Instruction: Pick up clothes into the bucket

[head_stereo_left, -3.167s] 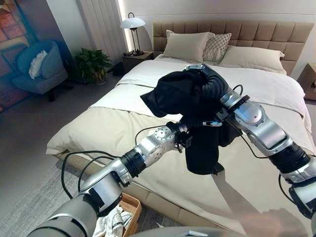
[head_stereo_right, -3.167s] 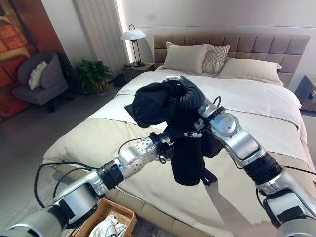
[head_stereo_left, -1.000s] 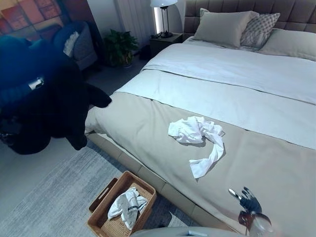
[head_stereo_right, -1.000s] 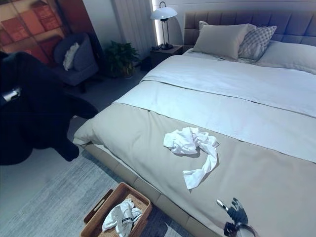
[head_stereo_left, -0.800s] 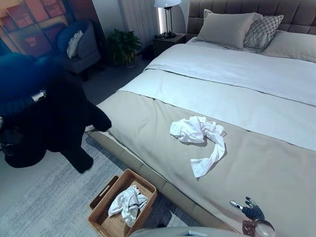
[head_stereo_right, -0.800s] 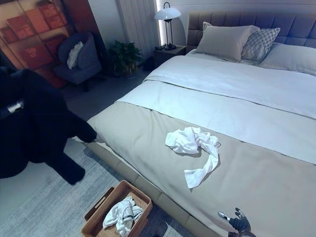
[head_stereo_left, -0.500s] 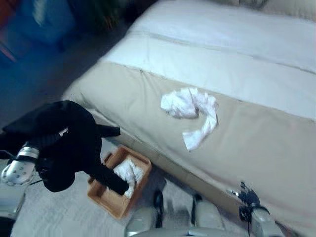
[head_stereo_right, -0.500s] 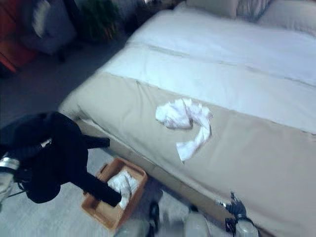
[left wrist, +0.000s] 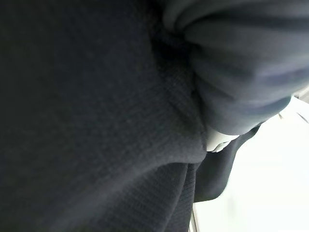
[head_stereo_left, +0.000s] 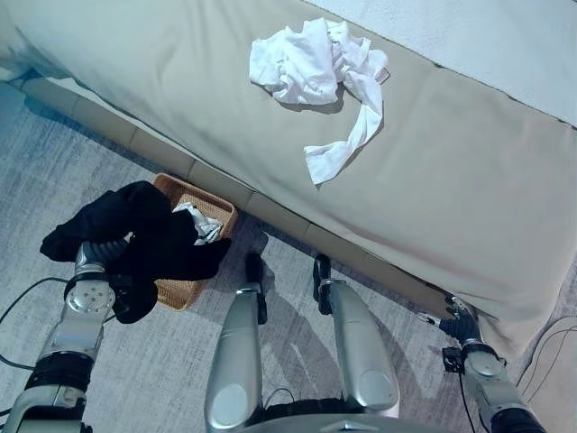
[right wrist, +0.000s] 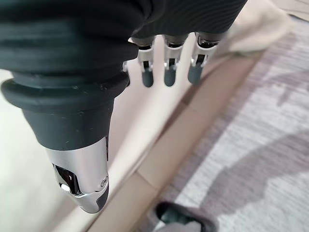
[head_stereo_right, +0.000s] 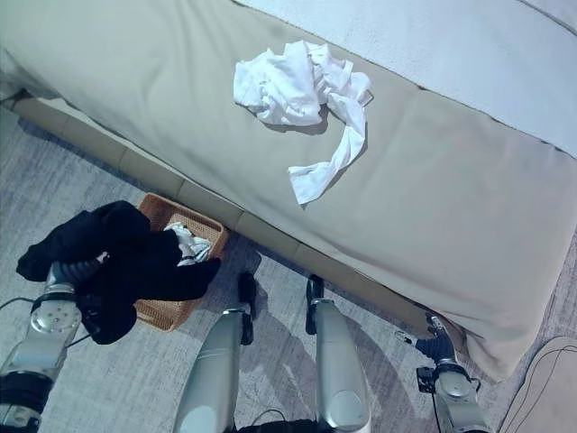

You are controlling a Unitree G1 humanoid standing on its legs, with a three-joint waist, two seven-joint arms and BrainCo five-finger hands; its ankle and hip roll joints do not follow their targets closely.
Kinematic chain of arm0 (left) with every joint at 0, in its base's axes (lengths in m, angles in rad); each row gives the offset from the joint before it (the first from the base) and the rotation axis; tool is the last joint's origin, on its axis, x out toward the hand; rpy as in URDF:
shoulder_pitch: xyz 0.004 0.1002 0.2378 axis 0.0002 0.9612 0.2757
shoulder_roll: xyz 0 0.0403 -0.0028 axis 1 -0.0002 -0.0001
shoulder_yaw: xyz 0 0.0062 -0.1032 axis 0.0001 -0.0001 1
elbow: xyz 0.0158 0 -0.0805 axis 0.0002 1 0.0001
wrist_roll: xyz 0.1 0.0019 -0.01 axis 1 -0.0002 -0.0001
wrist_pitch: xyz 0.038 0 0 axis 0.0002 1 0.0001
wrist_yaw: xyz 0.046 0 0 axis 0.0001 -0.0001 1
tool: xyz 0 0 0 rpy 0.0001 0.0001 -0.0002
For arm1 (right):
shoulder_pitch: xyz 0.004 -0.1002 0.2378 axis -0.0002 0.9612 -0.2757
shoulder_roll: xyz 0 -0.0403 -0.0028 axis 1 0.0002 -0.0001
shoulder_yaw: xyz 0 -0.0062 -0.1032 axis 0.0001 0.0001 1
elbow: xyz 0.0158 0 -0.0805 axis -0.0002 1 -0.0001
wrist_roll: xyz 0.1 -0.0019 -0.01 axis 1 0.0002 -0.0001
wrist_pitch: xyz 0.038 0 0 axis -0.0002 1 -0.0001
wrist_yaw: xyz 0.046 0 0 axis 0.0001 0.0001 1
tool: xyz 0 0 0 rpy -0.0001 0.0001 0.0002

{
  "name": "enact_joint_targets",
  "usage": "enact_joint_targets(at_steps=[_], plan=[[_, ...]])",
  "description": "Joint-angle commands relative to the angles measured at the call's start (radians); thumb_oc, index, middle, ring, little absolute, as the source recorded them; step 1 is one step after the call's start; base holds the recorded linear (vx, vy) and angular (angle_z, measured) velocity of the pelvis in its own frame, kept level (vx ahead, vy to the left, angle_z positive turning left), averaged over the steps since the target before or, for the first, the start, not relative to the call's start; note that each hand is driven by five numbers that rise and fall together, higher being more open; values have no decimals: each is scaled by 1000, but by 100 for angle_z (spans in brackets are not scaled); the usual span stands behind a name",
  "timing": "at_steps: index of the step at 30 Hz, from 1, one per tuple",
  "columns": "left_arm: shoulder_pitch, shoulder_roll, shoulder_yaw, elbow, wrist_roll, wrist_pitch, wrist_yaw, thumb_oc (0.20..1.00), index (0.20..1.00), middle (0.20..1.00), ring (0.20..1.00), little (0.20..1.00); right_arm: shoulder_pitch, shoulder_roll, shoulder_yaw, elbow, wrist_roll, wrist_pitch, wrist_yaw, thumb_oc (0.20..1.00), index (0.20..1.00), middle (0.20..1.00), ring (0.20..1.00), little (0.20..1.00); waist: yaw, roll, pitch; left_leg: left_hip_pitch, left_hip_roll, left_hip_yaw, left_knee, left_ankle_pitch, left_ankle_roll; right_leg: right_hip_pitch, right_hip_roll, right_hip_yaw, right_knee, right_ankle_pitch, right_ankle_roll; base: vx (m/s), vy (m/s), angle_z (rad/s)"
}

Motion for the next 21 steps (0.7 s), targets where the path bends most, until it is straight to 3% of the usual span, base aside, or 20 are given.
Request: enact_joint_targets(at_steps=[1, 4, 5, 8, 11, 15, 16, 21], plan=[[-12, 104, 38, 13, 82, -11, 115, 200, 200, 200, 200, 200, -13, 7, 63, 3, 26, -41, -58, 1000, 1000, 1000, 1000, 1000, -26, -58, -22, -56, -19, -7, 86, -44, 46, -10, -60, 13, -133, 157, 77, -59, -27, 10], [-15, 125, 50, 34, 81, -8, 142, 200, 200, 200, 200, 200, -51, 8, 103, -5, 53, -54, -69, 1000, 1000, 1000, 1000, 1000, -26, -95, -22, -110, 2, 2, 95, -45, 43, -54, -37, 23, -194, 210, 89, -24, -16, -13], [-15, 133, 48, 44, 81, -5, 149, 200, 200, 200, 200, 200, -51, 9, 121, -16, 62, -61, -67, 1000, 1000, 1000, 1000, 1000, -23, -102, -22, -105, 13, -2, 109, -83, 39, -44, -23, 30, -207, 197, 100, 55, -1, -24], [-29, 157, 60, 78, 59, -7, 164, 200, 200, 200, 200, 200, -65, 12, 148, -43, 77, -76, -72, 1000, 1000, 1000, 1000, 1000, -28, -124, -22, -137, 24, -6, 104, -87, 36, -57, -3, 40, -295, 247, 114, 16, -15, -26], [-27, 147, 79, 61, -7, -30, 169, 200, 200, 200, 200, 200, -69, 25, 157, -38, 87, -79, -72, 1000, 1000, 1000, 1000, 1000, -29, -117, -22, -152, 21, -15, 110, -98, 40, -59, 8, 58, -353, 279, 128, 32, -11, -5], [51, 96, 176, -60, -154, -111, 205, 200, 200, 200, 200, 200, -83, 34, 171, -18, 84, -76, -75, 1000, 1000, 1000, 1000, 1000, -10, -99, -22, -126, 19, -12, 104, -101, 45, -45, 11, 71, -355, 274, 115, -13, 30, 1], [74, 79, 207, -112, -193, -142, 213, 200, 200, 200, 200, 200, -88, 33, 164, -20, 85, -78, -73, 1000, 1000, 1000, 1000, 1000, -7, -101, -22, -139, 10, -3, 88, -64, 46, -62, 2, 72, -362, 293, 107, -85, 5, -5], [233, 12, 323, -350, -159, -193, 268, 200, 200, 200, 200, 200, -81, 42, 138, 19, 105, -88, -76, 1000, 1000, 1000, 1000, 1000, 24, -74, -22, -84, -7, -12, 33, -54, 37, -20, -17, 45, -379, 276, 99, -15, -6, -1]])
